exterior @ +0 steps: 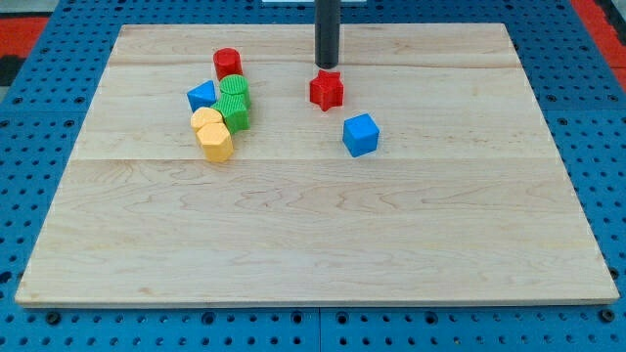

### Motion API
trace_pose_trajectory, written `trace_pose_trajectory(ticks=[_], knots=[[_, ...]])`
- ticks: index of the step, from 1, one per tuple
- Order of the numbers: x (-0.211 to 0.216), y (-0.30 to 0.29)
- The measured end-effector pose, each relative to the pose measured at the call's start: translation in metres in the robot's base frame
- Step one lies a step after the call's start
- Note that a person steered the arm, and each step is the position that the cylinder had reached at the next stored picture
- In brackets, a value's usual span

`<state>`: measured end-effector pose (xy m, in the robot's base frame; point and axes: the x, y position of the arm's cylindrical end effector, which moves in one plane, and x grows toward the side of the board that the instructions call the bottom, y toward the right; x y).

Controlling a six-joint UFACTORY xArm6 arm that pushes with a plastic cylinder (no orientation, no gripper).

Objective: Move the blue cube to the center

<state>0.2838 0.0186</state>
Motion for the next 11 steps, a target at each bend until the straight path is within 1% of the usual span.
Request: trace_pose_trajectory(ticks=[1, 2, 3, 4, 5, 6, 7, 8, 10, 11], knots=[[0.009, 0.020], [0.008, 0.095], [0.026, 0.159], [0.085, 0.169], [0.144, 0.141], [0.173, 0.093], [0.152, 0.074], [0.121, 0.098], [0.133, 0.096], [0.124, 0.051]])
